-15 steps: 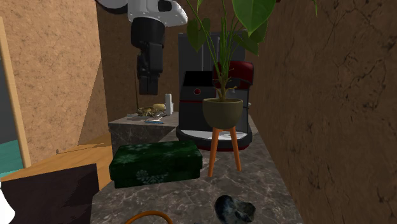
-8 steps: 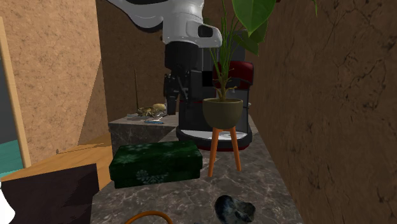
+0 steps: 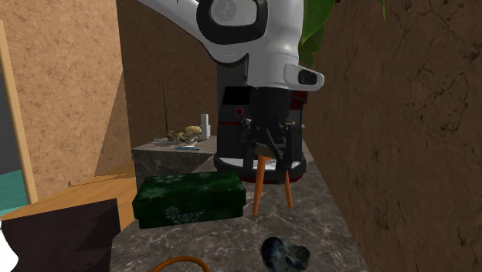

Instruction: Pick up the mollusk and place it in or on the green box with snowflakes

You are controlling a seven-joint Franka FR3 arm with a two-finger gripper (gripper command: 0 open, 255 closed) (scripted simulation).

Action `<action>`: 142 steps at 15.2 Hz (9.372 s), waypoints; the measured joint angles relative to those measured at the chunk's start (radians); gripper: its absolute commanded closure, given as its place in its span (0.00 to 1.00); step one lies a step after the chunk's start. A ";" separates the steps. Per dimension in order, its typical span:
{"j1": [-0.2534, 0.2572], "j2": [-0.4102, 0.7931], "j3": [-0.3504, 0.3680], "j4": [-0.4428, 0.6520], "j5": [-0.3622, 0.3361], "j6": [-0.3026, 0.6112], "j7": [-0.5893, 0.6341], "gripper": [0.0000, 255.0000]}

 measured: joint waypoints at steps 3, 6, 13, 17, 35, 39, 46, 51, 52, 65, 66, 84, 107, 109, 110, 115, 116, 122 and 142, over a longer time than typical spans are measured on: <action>-0.033 0.127 0.011 0.120 0.045 -0.008 -0.055 0.00; -0.072 0.256 0.027 0.261 0.083 -0.033 -0.104 0.00; -0.157 0.540 0.067 0.613 0.133 -0.123 -0.166 0.00; -0.161 0.565 0.072 0.606 0.138 -0.091 -0.172 0.00; -0.161 0.583 0.075 0.585 0.142 -0.052 -0.174 1.00; -0.134 0.556 0.063 0.534 0.119 -0.020 -0.174 0.00; 0.305 0.299 -0.172 -0.078 -0.361 0.436 0.036 0.00; 0.445 0.322 -0.283 -0.205 -0.573 0.585 0.169 0.00; 0.442 0.333 -0.284 -0.205 -0.576 0.597 0.172 0.00; 0.417 0.376 -0.279 -0.190 -0.574 0.633 0.171 1.00; 0.417 0.376 -0.279 -0.190 -0.574 0.633 0.171 1.00; 0.444 0.250 -0.304 -0.211 -0.588 0.542 0.124 1.00; 0.525 -0.005 -0.341 -0.208 -0.630 0.300 0.057 1.00; 0.563 -0.041 -0.337 -0.242 -0.656 0.276 0.111 1.00; 0.580 -0.050 -0.331 -0.253 -0.663 0.265 0.133 1.00; 0.672 -0.151 -0.295 -0.335 -0.713 0.177 0.257 1.00; 0.692 -0.170 -0.283 -0.351 -0.719 0.158 0.287 1.00; 0.785 -0.226 -0.204 -0.390 -0.702 0.054 0.418 1.00; 0.909 -0.134 -0.077 -0.404 -0.606 0.044 0.628 1.00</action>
